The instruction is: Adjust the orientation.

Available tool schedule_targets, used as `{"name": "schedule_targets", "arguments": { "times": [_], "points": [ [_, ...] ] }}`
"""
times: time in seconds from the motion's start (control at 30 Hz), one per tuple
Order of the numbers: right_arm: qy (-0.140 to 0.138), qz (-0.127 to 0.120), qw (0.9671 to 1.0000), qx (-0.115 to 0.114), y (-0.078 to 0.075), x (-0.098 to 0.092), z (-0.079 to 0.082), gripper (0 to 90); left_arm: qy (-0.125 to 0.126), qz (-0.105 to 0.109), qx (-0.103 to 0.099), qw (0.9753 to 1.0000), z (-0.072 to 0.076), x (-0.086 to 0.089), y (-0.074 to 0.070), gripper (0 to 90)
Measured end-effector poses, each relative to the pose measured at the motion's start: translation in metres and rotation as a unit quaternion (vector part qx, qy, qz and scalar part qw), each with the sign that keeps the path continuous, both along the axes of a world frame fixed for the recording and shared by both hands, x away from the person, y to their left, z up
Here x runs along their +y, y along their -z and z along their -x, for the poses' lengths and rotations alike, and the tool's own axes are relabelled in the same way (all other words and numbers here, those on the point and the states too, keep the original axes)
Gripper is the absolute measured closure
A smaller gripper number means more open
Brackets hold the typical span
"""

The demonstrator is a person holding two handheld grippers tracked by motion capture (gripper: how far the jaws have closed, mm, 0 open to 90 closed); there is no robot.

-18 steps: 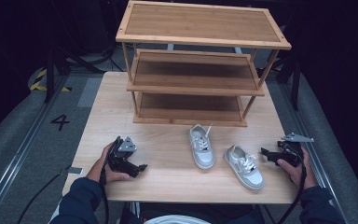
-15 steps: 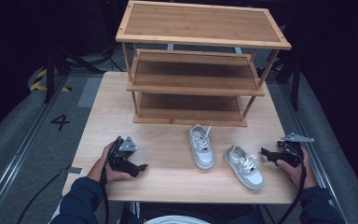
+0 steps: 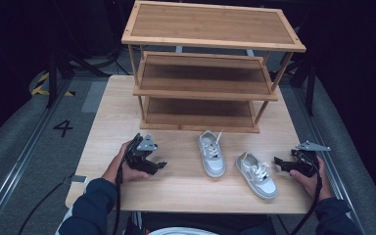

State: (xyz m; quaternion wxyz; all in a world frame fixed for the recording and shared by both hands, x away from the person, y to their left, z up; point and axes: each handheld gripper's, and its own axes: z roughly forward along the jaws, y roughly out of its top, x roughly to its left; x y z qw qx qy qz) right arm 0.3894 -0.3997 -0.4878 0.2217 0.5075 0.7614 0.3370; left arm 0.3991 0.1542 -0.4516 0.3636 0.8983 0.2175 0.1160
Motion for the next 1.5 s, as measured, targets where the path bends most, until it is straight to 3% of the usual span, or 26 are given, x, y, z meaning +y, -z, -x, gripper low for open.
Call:
{"name": "schedule_targets", "arguments": {
  "times": [0.23,0.37,0.47,0.63,0.7,0.77,0.97,1.13,1.3,1.5],
  "points": [
    [0.000,0.000,1.0000,0.000,0.000,0.000,0.000,14.8,0.045,-0.003,-0.020,0.9988,-0.012,-0.035,-0.020,26.2],
    [-0.002,0.000,1.0000,0.000,0.000,0.000,0.000,14.8,0.075,-0.002,-0.032,0.9967,-0.019,-0.059,-0.026,26.2],
    [-0.004,0.000,1.0000,0.000,0.000,0.000,0.000,14.8,0.091,-0.003,-0.033,0.9953,-0.020,-0.074,-0.028,26.0],
    [-0.004,-0.001,1.0000,0.000,0.000,0.000,0.000,14.7,0.110,0.014,-0.039,0.9930,-0.022,-0.092,-0.032,24.9],
    [-0.004,-0.001,1.0000,0.000,0.000,0.000,0.000,14.8,0.121,0.022,-0.032,0.9919,-0.022,-0.099,-0.033,24.8],
    [-0.005,0.000,1.0000,0.000,0.000,0.000,0.000,14.7,0.134,0.017,-0.039,0.9901,-0.022,-0.107,-0.033,24.2],
    [-0.006,-0.001,1.0000,0.000,0.000,0.000,0.000,14.8,0.158,0.017,-0.033,0.9868,-0.025,-0.123,-0.033,23.4],
    [-0.007,0.000,1.0000,0.000,0.000,0.000,0.000,14.7,0.161,0.016,-0.019,0.9866,-0.029,-0.132,-0.028,23.4],
    [-0.007,-0.001,1.0000,0.000,0.000,0.000,0.001,14.7,0.164,-0.001,-0.009,0.9863,-0.035,-0.137,-0.022,23.2],
    [-0.008,-0.001,1.0000,0.000,0.000,0.000,0.001,14.8,0.155,-0.012,-0.005,0.9879,-0.038,-0.144,-0.017,23.1]
  ]
}}
